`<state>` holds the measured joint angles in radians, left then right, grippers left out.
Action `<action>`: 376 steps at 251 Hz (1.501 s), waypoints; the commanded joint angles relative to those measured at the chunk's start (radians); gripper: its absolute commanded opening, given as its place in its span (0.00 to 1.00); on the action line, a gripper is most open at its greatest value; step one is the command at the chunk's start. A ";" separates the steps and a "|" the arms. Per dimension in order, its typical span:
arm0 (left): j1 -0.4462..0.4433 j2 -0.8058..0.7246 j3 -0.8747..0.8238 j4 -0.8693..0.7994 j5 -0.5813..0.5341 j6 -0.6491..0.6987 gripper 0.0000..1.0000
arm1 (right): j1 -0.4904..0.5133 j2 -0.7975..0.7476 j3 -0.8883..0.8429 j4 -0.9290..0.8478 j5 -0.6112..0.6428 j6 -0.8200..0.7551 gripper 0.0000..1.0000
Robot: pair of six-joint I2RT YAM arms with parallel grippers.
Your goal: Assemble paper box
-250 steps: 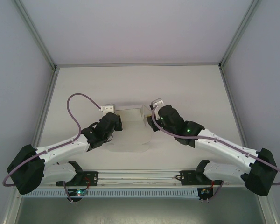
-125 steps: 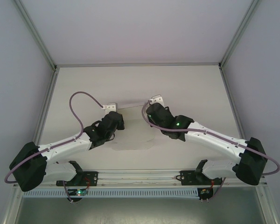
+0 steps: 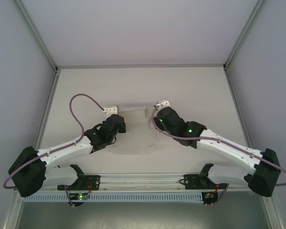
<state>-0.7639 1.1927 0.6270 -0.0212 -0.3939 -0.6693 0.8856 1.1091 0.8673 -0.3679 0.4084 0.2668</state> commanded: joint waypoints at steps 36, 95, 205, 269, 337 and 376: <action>0.006 -0.036 -0.018 0.015 -0.009 0.015 0.00 | -0.132 -0.276 -0.101 0.075 -0.079 -0.059 0.83; 0.006 -0.075 -0.035 0.031 0.023 0.022 0.00 | -0.402 -0.301 -0.171 0.038 -0.188 -0.009 0.98; 0.007 -0.034 -0.019 0.042 0.027 0.025 0.00 | -0.266 -0.145 -0.161 0.191 -0.768 -0.173 0.85; 0.006 -0.009 -0.007 0.053 0.047 0.030 0.00 | -0.184 -0.038 -0.116 0.224 -0.708 -0.181 0.85; 0.007 -0.014 -0.008 0.057 0.048 0.031 0.00 | -0.117 0.059 -0.071 0.248 -0.516 -0.156 0.83; 0.006 -0.016 -0.008 0.055 0.047 0.033 0.00 | -0.071 0.081 -0.060 0.250 -0.286 -0.114 0.70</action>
<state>-0.7639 1.1812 0.5968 -0.0135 -0.3447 -0.6510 0.7856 1.1690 0.7734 -0.1440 -0.1070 0.1143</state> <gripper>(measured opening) 0.091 0.750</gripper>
